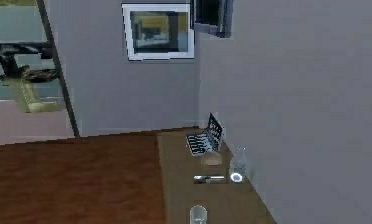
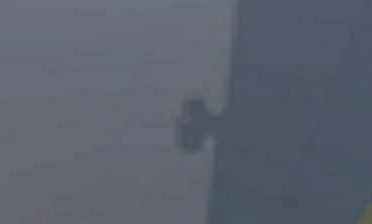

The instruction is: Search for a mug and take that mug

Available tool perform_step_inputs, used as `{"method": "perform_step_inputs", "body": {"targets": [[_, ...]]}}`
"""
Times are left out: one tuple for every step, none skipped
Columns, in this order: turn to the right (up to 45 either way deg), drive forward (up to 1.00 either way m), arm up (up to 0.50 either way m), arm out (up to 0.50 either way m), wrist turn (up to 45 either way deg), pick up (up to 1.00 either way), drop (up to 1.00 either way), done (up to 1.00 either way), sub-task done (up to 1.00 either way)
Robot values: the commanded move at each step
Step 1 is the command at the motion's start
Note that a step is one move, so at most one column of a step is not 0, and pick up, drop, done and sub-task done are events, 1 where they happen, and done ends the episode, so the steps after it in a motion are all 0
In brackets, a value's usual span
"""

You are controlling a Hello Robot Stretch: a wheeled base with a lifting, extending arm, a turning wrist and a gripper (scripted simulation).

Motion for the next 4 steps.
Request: {"method": "perform_step_inputs", "body": {"targets": [[-45.0, 0.0, 0.0, 0.0, 0.0, 0.0, 0.0, 0.0, 0.0], [-36.0, 0.0, 0.0, 0.0, 0.0, 0.0, 0.0, 0.0, 0.0], [0.0, 0.0, 0.5, 0.0, 0.0, 0.0, 0.0, 0.0, 0.0], [0.0, 0.0, 0.06, 0.0, 0.0, 0.0, 0.0, 0.0, 0.0]]}}
